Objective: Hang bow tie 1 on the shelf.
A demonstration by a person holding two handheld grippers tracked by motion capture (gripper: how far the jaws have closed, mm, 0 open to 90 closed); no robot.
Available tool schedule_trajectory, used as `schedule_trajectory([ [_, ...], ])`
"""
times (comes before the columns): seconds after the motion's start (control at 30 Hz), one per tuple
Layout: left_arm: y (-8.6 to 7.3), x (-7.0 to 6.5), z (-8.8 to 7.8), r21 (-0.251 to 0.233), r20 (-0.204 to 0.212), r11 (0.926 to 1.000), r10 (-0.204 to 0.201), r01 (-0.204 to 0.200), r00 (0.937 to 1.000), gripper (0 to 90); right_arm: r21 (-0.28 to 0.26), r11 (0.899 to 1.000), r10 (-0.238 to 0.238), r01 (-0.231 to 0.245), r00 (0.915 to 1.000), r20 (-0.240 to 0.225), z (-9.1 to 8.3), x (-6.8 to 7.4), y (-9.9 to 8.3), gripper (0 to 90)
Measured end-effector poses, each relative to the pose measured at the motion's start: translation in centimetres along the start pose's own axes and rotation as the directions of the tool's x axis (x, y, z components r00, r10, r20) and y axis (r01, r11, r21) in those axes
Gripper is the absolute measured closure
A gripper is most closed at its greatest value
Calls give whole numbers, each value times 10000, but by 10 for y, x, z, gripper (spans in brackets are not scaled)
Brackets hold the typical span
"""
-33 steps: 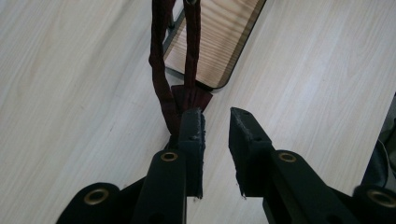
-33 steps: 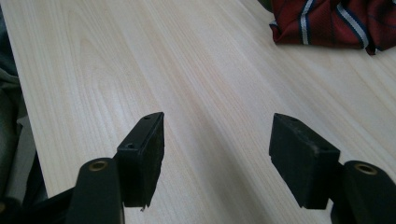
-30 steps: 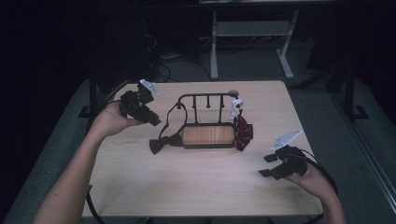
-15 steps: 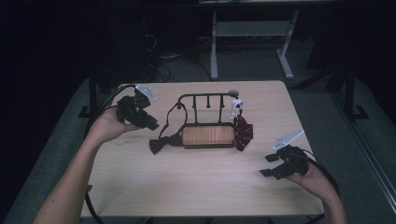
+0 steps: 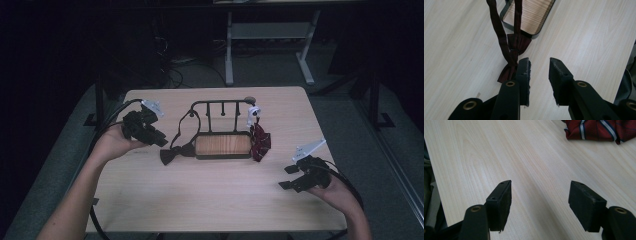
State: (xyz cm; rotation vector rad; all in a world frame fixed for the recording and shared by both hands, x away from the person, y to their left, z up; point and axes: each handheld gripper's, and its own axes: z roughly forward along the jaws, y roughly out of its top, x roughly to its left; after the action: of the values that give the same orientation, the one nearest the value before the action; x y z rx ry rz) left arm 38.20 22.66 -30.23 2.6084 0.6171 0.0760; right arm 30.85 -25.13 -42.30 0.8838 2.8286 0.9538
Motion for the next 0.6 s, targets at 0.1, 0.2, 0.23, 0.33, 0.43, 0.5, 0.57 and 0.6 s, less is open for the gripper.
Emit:
schedule_trajectory([
  [0.1, -3, -1, 1, -26, 16, 10000, -27, 27, 10000, 691, 16, 10000, -32, 32, 10000, 51, 0, 0, 0, 347],
  [0.2, -5, -2, 3, -48, 33, 10000, -17, 17, 10000, 685, -5, 10000, 28, -28, 10000, 36, -1, 0, 0, 347],
  [0.23, -6, -2, 4, -60, 66, 10000, 20, -20, 10000, 684, 5, 10000, 49, -49, 10000, 45, -1, 1, 0, 347],
  [0.33, -9, -4, 6, -43, 83, 10000, 66, -66, 9999, 680, -14, 10000, 29, -28, 10000, 55, -2, 0, 0, 347],
  [0.43, -12, -5, 8, -63, 87, 10000, -5, 5, 10000, 673, -33, 10000, 16, -15, 10000, 60, -2, 0, 0, 347],
  [0.5, -15, -5, 10, -108, 112, 9999, -5, 7, 9999, 669, -25, 10000, 17, -16, 10000, 63, -2, 0, 0, 347],
  [0.57, -17, -6, 11, -140, 143, 9999, -34, 35, 9999, 669, -6, 10000, 20, -20, 10000, 62, -3, 1, 0, 347],
  [0.6, -18, -7, 12, -158, 145, 9999, -50, 52, 9999, 668, -8, 10000, 34, -34, 10000, 60, -3, 1, 0, 347],
])
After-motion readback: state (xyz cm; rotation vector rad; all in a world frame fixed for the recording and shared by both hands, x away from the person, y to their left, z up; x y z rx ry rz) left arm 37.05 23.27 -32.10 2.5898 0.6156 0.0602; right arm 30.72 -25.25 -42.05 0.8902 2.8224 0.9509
